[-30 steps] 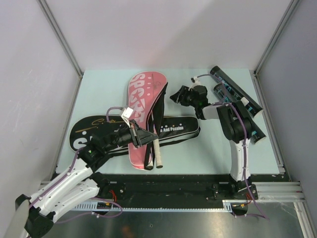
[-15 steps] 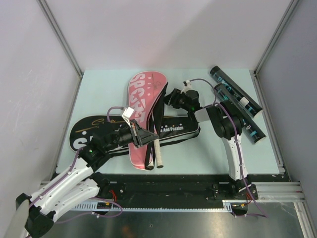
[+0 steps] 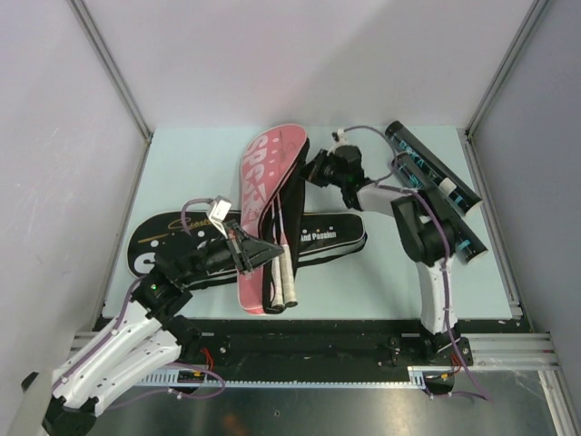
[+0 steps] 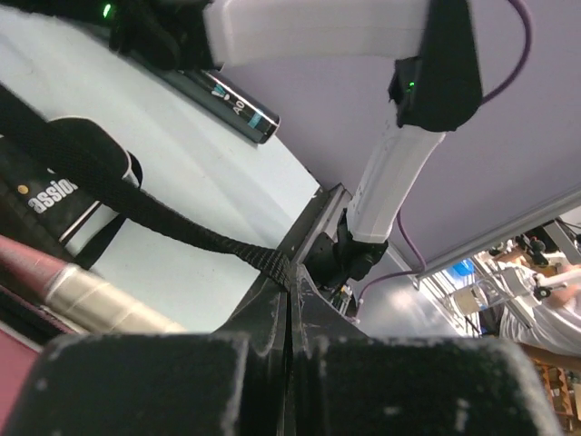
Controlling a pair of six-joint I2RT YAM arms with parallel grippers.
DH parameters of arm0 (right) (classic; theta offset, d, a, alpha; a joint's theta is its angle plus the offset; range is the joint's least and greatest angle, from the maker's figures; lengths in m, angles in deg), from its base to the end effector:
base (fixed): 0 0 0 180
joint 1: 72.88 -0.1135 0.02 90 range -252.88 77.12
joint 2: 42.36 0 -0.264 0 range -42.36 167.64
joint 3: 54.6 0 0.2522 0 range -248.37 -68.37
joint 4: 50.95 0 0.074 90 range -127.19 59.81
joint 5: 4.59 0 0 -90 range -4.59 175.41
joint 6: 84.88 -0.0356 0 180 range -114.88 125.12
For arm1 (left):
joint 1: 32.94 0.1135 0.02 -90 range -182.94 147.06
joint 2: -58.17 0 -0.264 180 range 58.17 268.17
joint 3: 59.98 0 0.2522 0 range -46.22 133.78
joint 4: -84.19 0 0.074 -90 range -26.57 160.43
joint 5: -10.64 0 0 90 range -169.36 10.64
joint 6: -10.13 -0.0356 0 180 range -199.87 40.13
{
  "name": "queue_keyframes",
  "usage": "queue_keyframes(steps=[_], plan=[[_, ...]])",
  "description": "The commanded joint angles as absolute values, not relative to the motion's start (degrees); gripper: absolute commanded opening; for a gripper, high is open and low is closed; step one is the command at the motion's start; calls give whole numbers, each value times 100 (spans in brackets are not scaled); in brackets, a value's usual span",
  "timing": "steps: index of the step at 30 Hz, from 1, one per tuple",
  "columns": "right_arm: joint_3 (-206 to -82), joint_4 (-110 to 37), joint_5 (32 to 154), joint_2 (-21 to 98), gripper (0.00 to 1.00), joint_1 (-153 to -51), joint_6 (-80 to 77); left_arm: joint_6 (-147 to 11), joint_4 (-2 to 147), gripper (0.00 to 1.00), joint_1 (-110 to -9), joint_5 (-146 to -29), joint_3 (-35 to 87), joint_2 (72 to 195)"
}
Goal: Pack up the badminton gear
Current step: Zip the racket bag at the center of the board.
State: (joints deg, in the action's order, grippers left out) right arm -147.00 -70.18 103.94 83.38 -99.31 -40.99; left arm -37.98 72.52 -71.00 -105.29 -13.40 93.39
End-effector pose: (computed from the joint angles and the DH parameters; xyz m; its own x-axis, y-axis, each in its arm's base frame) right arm 0.4332 0.2280 0.1629 -0.6544 0.4378 -0.6165 -0.3266 0.5717 0.7526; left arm 0.1145 -0.1094 0.3149 -0.6032 -0.2903 -0.7428 0.6662 0.3287 -0.6695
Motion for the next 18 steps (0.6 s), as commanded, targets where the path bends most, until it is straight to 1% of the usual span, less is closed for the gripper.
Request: queue_keyframes(steps=[1,2,4,5,6,9,10,11,13,15,16,18], plan=[[-15502,-4568,10370,6551,0,-9627,-3429,-3996,7395,0,-7082,-10230,-1132,8955],[-15572,-3832,10352,6383,0,-9582,-3304,-3979,7395,1,-7082,-10160,-1228,8885],[-15914,-3089,10325,6058,0,-9494,-2831,-3979,7395,1,-7082,-10142,-1351,8779],[-16081,-2399,10282,6013,0,-9503,-2619,-3892,7412,1,-7082,-10168,-1483,8762],[-16492,-2035,10247,6012,0,-9511,-2417,-3839,7447,1,-7082,-10194,-1554,8770],[-16671,-1417,10071,6083,0,-9678,-1923,-3733,7649,4,-7082,-10343,-1879,8858],[-16471,-1390,10018,6083,0,-9705,-1888,-3707,7693,4,-7090,-10335,-1966,8884],[-16147,-1912,10035,5909,0,-9757,-1835,-3724,7781,7,-7099,-10318,-2133,8867],[-15489,-2460,9869,5688,0,-9845,-1774,-3715,7790,9,-7108,-10081,-2292,8780],[-15301,-2559,9395,5556,0,-9986,-1528,-3846,7826,7,-7108,-9949,-2433,8770],[-14952,-2742,9298,5512,0,-10003,-1492,-3890,7826,3,-7108,-9905,-2477,8796],[-14390,-3259,9420,5240,0,-9899,-1570,-4066,7887,0,-7108,-9870,-2608,8867]])
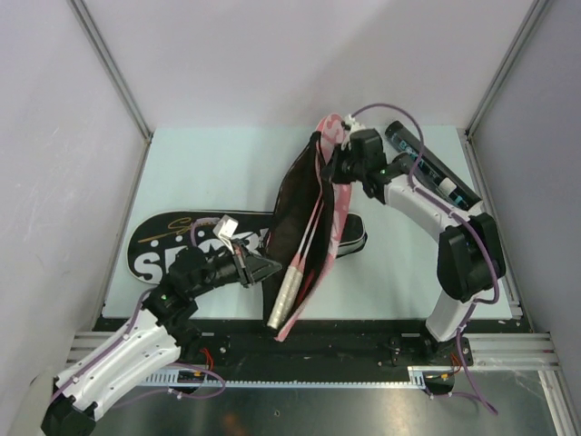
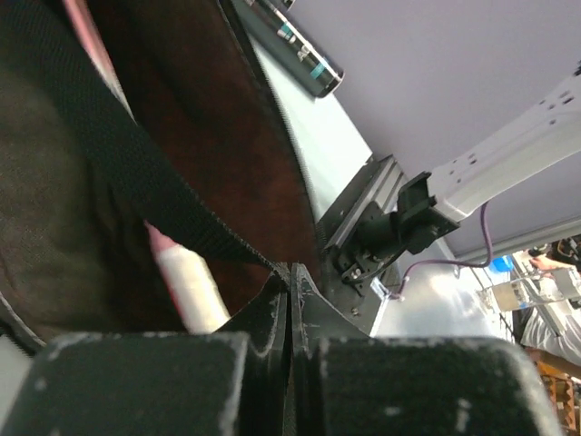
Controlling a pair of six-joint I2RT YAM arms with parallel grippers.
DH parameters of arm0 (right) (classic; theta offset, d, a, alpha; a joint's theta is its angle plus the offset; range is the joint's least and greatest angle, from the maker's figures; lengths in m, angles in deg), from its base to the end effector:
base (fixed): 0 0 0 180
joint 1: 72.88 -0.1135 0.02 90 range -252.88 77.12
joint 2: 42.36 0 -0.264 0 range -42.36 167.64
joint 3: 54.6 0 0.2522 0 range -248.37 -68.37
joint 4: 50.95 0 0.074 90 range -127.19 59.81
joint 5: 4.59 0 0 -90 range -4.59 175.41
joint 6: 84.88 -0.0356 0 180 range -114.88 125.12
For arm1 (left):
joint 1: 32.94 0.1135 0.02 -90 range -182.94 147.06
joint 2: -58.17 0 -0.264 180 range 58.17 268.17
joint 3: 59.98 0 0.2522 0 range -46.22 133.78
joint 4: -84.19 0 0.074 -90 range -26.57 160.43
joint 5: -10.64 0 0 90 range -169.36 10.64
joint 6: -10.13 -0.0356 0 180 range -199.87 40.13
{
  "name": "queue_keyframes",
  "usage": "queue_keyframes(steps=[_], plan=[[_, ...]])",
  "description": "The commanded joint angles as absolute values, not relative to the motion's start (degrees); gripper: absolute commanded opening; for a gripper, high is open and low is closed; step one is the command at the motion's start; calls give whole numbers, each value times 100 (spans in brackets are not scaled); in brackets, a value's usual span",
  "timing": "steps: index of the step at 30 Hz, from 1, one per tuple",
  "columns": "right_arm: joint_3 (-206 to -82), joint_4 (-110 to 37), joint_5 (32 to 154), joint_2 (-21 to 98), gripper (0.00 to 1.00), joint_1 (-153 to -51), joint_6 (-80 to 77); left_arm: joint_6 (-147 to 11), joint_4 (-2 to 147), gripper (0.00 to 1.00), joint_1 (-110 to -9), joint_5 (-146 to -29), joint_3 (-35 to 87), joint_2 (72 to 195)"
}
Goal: Pack up the badminton gear
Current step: Zip the racket bag at the center of the board.
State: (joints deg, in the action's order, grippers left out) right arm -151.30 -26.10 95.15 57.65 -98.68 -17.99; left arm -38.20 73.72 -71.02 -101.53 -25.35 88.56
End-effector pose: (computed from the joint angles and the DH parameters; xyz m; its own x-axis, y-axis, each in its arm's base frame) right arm 0.3700 0.1855 0.3074 -0.6119 0.1339 -0.7795 -0.3513 0.8370 0.4195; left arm 0.1099 -0.1032 0.2541 -0.6399 -0.2808 -0.7153 0.5904 0.4162 -0.6915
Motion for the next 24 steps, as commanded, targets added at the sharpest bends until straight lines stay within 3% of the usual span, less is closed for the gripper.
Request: queue_keyframes(steps=[1,6,9,13,15,20,22,24], plan=[[-13917,-3793,9464,5169,0,-9846,-1606,-4075,7896,0,-7108,-9878,-2644,8902],[-13569,-3912,9481,5011,0,-9468,-1650,-4110,7940,1,-7117,-10107,-2635,8789],[-13569,-3974,9744,4967,0,-9397,-1729,-4075,7590,29,-7117,-9738,-2706,8560],[-13534,-4044,10236,4958,0,-9257,-1983,-4556,6705,53,-7108,-9501,-2112,8822],[-13403,-4157,10299,4871,0,-9222,-2054,-4961,6368,75,-7117,-9211,-1601,9364],[-13288,-4369,10773,4800,0,-9037,-2265,-5534,5567,78,-7064,-8025,201,10930],[-13288,-4387,10957,4765,0,-9002,-2300,-5788,5567,85,-7064,-8154,1024,12024],[-13296,-4378,11045,4729,0,-8984,-2283,-6304,5576,84,-7064,-8461,1990,12819]])
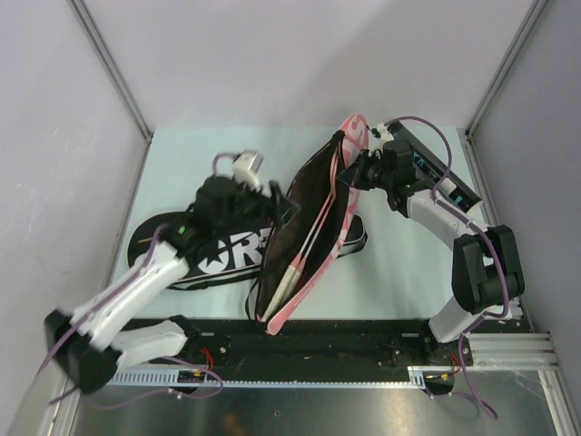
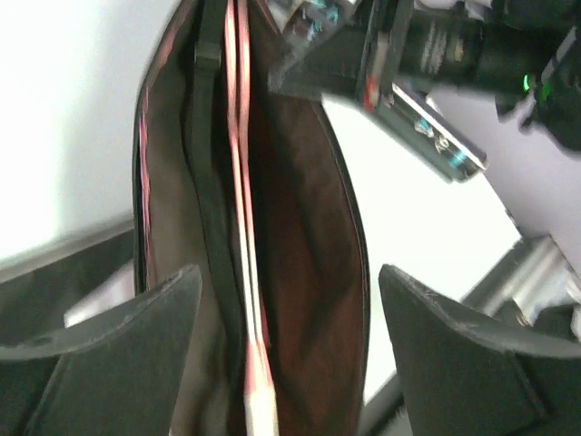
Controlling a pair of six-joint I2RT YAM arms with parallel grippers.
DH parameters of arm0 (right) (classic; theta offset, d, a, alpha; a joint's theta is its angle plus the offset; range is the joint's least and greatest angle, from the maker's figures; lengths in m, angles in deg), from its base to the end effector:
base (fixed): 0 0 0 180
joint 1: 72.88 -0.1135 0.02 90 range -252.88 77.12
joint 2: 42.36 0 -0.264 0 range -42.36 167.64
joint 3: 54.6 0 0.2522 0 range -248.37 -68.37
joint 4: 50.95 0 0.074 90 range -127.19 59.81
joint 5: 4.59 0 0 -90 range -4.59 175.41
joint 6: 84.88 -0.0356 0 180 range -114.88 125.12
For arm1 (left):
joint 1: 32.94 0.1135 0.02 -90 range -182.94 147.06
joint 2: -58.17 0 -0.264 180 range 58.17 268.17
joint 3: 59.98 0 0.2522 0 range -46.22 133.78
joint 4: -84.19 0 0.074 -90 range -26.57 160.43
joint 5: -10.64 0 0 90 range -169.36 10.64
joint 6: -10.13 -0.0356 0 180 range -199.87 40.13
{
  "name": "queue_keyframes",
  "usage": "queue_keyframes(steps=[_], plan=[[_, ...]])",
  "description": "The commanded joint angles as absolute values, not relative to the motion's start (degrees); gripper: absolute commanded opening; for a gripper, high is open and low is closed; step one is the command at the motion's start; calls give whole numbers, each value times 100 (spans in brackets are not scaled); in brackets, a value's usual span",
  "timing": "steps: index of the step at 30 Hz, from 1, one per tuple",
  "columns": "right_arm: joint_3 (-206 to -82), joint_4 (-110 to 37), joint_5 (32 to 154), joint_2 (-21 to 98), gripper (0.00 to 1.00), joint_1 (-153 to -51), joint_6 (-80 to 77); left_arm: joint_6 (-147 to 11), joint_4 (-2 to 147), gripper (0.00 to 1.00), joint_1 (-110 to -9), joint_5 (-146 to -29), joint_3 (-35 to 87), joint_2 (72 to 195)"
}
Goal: Pack up the badminton gear
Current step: Zip the racket bag at the center of the board.
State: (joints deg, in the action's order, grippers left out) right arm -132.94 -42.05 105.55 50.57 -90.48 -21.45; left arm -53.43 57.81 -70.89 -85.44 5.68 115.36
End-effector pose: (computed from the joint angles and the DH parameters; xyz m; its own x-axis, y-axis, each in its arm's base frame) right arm 0.3548 0.1254 0.2708 -0.6014 0.2498 -0.7589 -0.3532 0.7689 0.5330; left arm 0.1794 -0.1447 0.3389 -0.5248 -0.1522 -0.8375 0.5107 0.7308 -0.4528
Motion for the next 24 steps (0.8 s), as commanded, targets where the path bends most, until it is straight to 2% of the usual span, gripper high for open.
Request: queue_keyframes(steps=[1,2,3,5,11,24], plan=[[-13288,-4404,11081,4694,0,-8975,-2274,-6517,5576,83,-7073,-8507,2292,13562],[-13288,-4422,11107,4694,0,-8967,-2283,-6702,5567,79,-7082,-8498,2582,13891],[-13288,-4440,11125,4685,0,-8966,-2292,-7051,5558,64,-7082,-8672,3064,14173],[-13288,-4466,11143,4694,0,-8940,-2318,-7256,5584,50,-7099,-8753,3410,14894],[-13288,-4484,11248,4685,0,-8940,-2362,-7266,5584,50,-7160,-8613,4466,16292],[-13279,-4510,11310,4738,0,-8905,-2362,-7362,5365,51,-7407,-7146,5001,17137]])
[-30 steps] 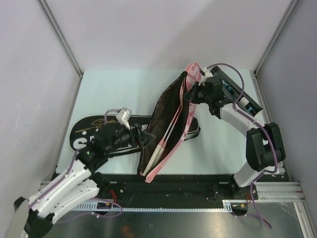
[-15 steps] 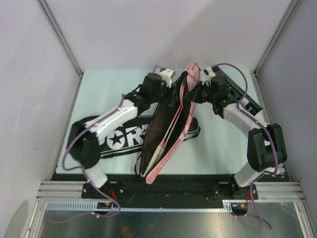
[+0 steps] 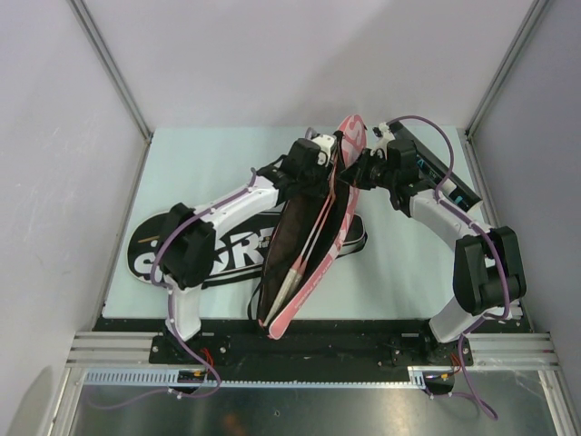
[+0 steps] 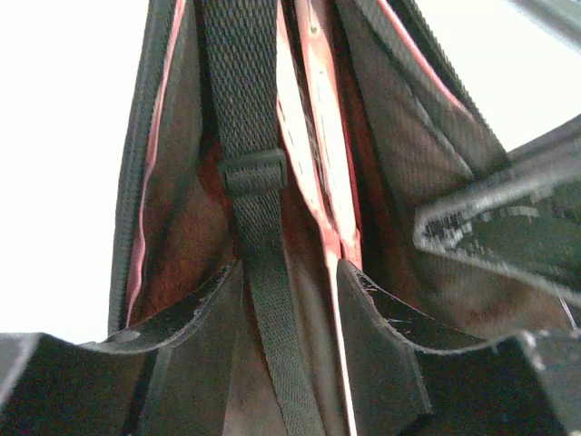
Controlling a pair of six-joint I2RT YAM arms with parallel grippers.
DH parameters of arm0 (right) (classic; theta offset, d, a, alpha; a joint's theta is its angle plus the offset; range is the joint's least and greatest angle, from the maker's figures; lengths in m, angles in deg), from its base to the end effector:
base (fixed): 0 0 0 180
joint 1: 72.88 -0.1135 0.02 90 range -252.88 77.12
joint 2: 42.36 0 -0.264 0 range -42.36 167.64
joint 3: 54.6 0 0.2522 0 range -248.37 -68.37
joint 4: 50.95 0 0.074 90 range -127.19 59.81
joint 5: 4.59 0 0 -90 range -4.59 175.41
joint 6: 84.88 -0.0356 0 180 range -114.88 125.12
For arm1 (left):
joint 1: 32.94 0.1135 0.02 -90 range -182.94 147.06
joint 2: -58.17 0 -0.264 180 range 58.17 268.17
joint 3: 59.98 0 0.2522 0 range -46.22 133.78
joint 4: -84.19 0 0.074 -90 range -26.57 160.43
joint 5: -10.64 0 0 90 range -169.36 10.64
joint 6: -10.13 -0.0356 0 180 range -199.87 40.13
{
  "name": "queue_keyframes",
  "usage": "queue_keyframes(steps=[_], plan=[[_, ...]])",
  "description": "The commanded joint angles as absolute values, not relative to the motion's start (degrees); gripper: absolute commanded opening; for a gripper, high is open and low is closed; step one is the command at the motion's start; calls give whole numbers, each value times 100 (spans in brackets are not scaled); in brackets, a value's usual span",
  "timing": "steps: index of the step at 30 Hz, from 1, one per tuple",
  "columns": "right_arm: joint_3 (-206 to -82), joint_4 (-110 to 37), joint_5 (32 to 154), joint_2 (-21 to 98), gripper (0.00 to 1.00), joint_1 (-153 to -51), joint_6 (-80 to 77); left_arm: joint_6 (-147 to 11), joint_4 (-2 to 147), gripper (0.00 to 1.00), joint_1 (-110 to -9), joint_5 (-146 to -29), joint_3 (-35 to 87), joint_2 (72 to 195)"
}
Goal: Pack up the badminton gear
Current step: Zip the racket bag at the center of the board.
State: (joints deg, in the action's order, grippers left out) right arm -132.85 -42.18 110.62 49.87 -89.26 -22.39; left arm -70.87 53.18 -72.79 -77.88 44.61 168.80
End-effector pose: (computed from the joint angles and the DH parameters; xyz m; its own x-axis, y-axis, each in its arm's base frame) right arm 0.3535 0.1197 0.2753 -0.6210 0.2531 -0.7418 -0.3892 0.7220 0.5721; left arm 0.3470 -0.2885 0.2680 -0.5546 0.2592 -0.7907 0.5447 0.8315 -0.1095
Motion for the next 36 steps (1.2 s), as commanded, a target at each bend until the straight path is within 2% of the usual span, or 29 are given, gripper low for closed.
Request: queue_keyframes(steps=[1,7,10,13,14,15,18,19,23,27,32,34,36], plan=[[-13279,-4510,11310,4729,0,-8914,-2371,-7371,5365,51,-7424,-7066,5046,17259],[-13279,-4449,11301,4677,0,-8905,-2301,-7450,5277,50,-7495,-6301,5152,17506],[-13261,-4448,11301,4676,0,-8905,-2300,-7512,5259,41,-7521,-5934,5213,17621],[-13244,-4449,11275,4659,0,-8905,-2274,-7740,5250,19,-7617,-5415,5283,17577],[-13226,-4431,11248,4650,0,-8896,-2265,-7845,5250,6,-7644,-5344,5284,17525],[-13226,-4422,11231,4641,0,-8896,-2239,-7872,5233,0,-7662,-5326,5188,17176],[-13226,-4308,11090,4650,0,-8896,-2099,-7785,4883,0,-7636,-6139,5133,16306],[-13218,-4290,11073,4668,0,-8896,-2072,-7689,4368,0,-7461,-6691,5239,16172],[-13217,-4474,11317,4791,0,-8887,-2151,-7451,3924,0,-6820,-9605,5196,15846],[-13191,-4650,11581,4817,0,-8896,-2037,-7310,3836,0,-6143,-11096,5107,16056],[-13130,-4870,12047,4922,0,-8800,-1879,-7537,3818,0,-5465,-11627,5450,16592],[-13086,-4940,12118,4923,0,-8773,-1861,-7687,3669,1,-5334,-11434,5608,16706],[-13033,-5019,12249,4949,0,-8712,-1896,-7933,3625,9,-5280,-10762,5653,16768]])
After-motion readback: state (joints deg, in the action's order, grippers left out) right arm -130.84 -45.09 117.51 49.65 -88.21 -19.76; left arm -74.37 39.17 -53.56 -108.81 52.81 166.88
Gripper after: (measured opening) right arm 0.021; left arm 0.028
